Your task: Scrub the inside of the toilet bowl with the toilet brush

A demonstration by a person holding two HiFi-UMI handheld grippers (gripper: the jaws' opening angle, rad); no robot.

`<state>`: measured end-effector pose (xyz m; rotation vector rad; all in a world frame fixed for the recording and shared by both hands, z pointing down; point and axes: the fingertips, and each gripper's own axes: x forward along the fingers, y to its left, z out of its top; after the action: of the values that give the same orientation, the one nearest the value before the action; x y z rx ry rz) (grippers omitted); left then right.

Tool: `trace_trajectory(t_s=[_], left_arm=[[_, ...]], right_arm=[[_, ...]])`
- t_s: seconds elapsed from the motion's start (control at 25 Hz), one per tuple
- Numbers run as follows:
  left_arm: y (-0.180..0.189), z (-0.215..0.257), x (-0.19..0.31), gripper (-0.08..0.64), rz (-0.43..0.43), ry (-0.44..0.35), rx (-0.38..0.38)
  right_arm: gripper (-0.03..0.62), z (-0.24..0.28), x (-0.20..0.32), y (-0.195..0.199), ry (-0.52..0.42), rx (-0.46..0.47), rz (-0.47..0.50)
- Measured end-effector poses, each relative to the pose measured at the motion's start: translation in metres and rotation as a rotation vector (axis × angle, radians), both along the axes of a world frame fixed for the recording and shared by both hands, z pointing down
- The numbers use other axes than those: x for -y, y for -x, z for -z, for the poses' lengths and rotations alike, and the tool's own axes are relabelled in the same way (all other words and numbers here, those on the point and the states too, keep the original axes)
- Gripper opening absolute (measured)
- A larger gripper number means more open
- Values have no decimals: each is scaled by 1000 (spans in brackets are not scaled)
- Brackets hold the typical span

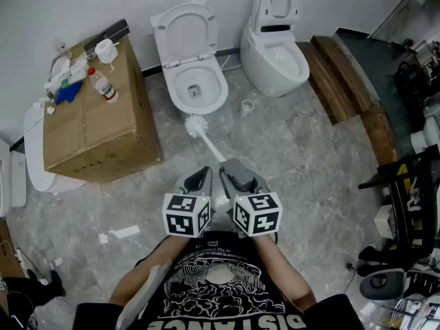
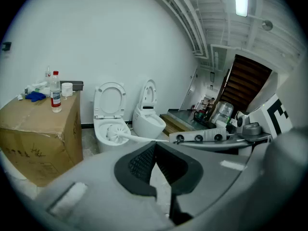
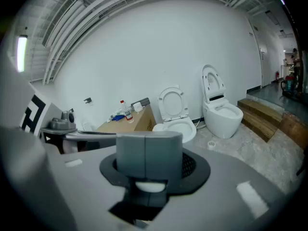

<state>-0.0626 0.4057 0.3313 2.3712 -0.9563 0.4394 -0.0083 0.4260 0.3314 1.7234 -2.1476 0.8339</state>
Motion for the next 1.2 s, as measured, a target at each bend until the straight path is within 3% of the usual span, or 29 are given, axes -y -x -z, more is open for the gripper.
trace_trajectory(t_s=[0.56, 0.84, 1.2], left_arm=[[15, -9, 22, -9, -25, 43, -16], [8, -6, 36, -9, -9, 42, -5], [-40, -17, 79, -8, 32, 67, 14]], right_arm=[[155, -4, 20, 19, 35, 9, 1], [155, -3, 33, 6, 31, 26, -1], [155, -19, 75, -40, 59, 85, 54]])
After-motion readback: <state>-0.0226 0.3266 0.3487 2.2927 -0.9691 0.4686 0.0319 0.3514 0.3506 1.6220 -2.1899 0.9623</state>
